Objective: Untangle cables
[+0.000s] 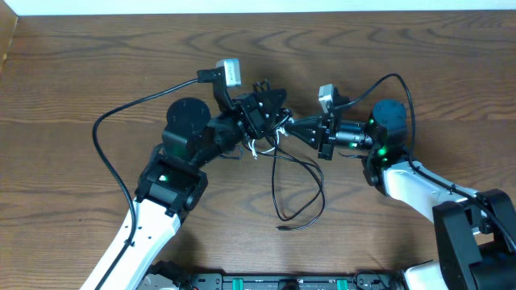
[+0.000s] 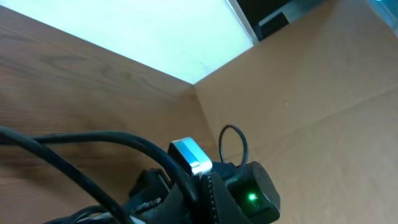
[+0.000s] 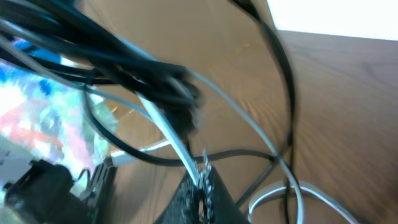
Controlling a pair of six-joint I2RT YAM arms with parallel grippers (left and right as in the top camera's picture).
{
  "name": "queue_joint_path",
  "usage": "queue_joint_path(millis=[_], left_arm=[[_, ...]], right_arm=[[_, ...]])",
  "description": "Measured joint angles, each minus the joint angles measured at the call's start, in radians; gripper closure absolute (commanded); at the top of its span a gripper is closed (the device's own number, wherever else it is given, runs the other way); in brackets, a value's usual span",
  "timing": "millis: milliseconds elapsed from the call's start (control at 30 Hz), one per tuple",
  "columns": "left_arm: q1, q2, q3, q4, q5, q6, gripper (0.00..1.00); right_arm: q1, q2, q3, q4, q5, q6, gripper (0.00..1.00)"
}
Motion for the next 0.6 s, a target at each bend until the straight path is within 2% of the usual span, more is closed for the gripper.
queue_joint_path(millis=[300,600], left_arm=[[0.155,0.000,0.000,-0.113,-0.003,0.000,0.92],[0.294,0.000,0.000,-0.245,-0.013,0.000,0.92]], right_arm=[[-0.192,0.000,0.001,-0.347,0.027,0.001,0.99],[-0.367,0.000,0.002,-0.662,0.073,-0.101,0.99]])
